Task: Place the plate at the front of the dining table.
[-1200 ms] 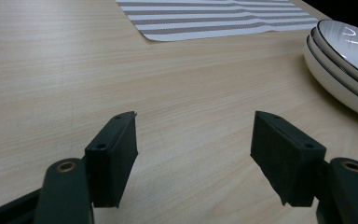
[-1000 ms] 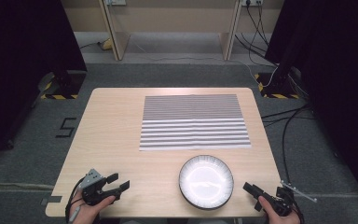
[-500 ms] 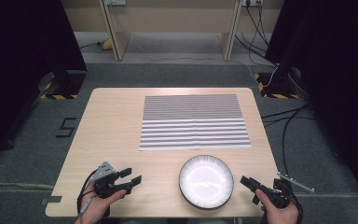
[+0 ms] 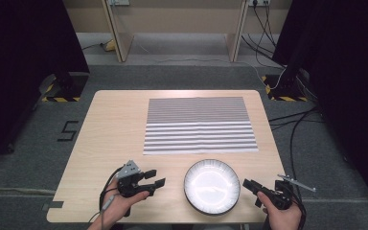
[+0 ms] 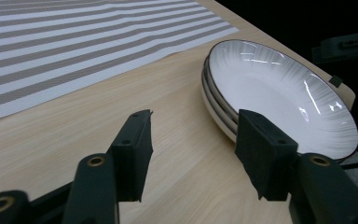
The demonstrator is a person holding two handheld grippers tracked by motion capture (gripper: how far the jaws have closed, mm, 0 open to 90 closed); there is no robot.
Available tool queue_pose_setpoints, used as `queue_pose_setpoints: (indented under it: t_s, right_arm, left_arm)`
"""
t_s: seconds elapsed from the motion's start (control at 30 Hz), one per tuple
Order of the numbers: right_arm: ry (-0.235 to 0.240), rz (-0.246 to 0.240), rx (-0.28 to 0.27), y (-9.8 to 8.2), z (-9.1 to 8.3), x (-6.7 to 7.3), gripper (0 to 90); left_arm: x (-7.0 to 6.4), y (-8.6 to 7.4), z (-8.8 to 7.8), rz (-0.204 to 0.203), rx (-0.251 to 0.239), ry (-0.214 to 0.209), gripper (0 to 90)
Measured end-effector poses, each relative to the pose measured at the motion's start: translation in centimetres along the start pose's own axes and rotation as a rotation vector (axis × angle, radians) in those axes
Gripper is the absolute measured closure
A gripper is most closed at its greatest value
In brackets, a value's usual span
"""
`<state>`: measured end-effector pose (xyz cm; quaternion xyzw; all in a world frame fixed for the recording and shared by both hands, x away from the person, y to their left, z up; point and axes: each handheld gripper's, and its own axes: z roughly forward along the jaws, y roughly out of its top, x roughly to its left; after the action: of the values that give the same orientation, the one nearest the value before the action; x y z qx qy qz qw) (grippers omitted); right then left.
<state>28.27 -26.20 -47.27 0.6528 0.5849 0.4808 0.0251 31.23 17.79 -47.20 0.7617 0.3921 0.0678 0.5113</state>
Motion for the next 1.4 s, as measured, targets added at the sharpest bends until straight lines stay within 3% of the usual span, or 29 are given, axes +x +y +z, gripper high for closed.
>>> queue_pose_setpoints:
  t_s: [0.27, 0.53, 0.83, 0.87, 1.0, 1.17, 1.4]
  right_arm:
    - [-0.003, -0.014, 0.044, 0.0, 0.7, 0.6, 70.3]
    - [0.000, -0.005, 0.064, -0.1, 0.9, 0.7, 77.0]
    - [0.004, -0.006, 0.079, -0.3, 1.0, 0.6, 81.1]
    - [0.002, -0.009, 0.085, -0.3, 1.1, 0.6, 83.0]
    - [0.013, -0.003, 0.097, -0.4, 1.1, 0.6, 87.1]
    - [0.012, -0.004, 0.108, -0.5, 1.3, 0.7, 86.9]
    - [-0.002, -0.014, 0.118, -0.4, 1.4, 0.8, 86.8]
  left_arm:
    - [-2.0, 1.0, 3.7, 0.013, 0.064, -0.054, 53.9]
    - [-2.8, 1.6, 5.5, -0.005, 0.108, -0.064, 60.7]
    - [-3.1, 1.2, 6.7, -0.034, 0.150, -0.073, 64.8]
    - [-3.2, 1.2, 6.8, -0.008, 0.149, -0.054, 66.9]
    - [-3.4, 1.3, 6.8, 0.022, 0.161, -0.033, 69.9]
    - [-3.2, 1.4, 7.1, 0.004, 0.174, -0.031, 71.2]
    - [-3.5, 1.9, 7.4, 0.033, 0.195, 0.006, 72.4]
